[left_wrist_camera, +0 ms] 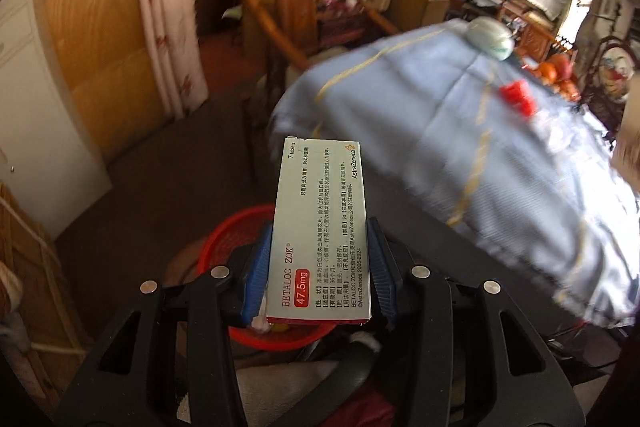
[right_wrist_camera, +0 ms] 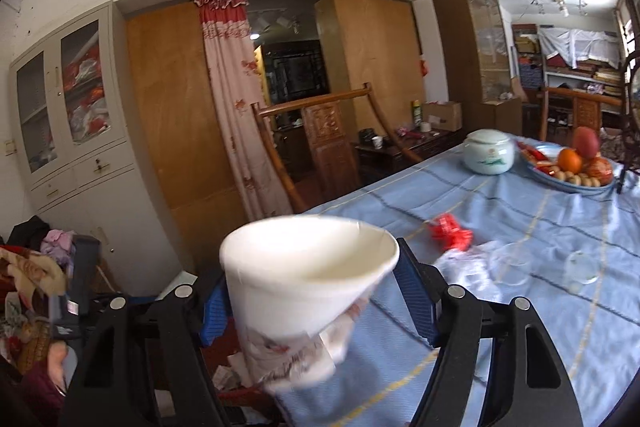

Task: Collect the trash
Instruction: 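Carry box and cup to the red wastebasket and open both tools over it, then bring both tools back over the table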

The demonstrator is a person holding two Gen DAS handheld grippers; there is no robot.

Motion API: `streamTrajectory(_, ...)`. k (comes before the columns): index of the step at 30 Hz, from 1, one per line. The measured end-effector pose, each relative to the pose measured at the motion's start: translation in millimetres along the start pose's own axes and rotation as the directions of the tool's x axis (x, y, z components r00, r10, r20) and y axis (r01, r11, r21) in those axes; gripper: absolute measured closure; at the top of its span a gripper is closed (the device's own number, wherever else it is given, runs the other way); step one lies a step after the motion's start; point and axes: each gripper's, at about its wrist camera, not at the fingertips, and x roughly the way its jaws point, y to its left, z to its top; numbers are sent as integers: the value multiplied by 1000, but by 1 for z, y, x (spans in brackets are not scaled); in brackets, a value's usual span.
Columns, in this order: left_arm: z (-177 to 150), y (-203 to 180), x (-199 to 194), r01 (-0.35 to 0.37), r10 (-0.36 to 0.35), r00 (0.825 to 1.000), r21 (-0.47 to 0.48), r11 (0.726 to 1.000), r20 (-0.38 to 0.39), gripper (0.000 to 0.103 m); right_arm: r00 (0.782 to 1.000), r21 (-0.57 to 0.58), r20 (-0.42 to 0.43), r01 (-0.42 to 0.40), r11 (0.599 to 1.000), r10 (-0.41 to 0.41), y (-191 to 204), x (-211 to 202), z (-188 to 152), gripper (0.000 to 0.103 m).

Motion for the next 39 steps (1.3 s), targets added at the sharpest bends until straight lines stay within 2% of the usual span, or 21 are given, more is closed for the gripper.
streamTrajectory(3, -8, 20, 32, 16, -19, 996, -40, 999, -82, 48, 999, -4, -44, 0, 1000, 0, 13, 27, -2, 33)
streamTrajectory(5, -12, 27, 44, 13, -18, 994, -49, 999, -111, 48, 997, 23, -72, 11, 1000, -9, 11, 45, -3, 33)
streamTrajectory(7, -15, 33, 50, -7, 1, 993, -46, 999, -117, 47, 995, 52, -104, 5, 999, 1, 10, 61, -4, 33)
streamTrajectory(11, -16, 48, 56, -23, 13, 993, -80, 997, -114, 29, 992, 45, -127, 4, 999, 2, 17, 81, -3, 33)
streamTrajectory(14, -17, 55, 59, -43, 32, 993, -99, 994, -113, 25, 989, 18, -148, -19, 1000, 21, 35, 94, -2, 33)
streamTrajectory(17, -16, 66, 60, -98, 84, 990, -131, 987, -109, 20, 984, -25, -170, -55, 998, 50, 59, 107, -3, 33)
streamTrajectory(22, -19, 92, 62, -188, 169, 980, -214, 959, -105, 12, 964, -71, -236, -142, 987, 122, 106, 136, -11, 33)
streamTrajectory(26, -25, 117, 65, -225, 194, 972, -303, 926, -132, 11, 943, -98, -292, -198, 975, 162, 138, 162, -20, 33)
streamTrajectory(32, -33, 156, 72, -301, 244, 952, -431, 851, -183, 10, 904, -85, -374, -258, 962, 209, 168, 201, -39, 29)
streamTrajectory(35, -33, 162, 74, -293, 228, 954, -448, 845, -193, 10, 900, -98, -386, -259, 961, 203, 177, 210, -44, 24)
streamTrajectory(39, -33, 159, 75, -314, 257, 948, -422, 850, -188, 10, 906, -114, -380, -244, 963, 185, 181, 212, -47, 22)
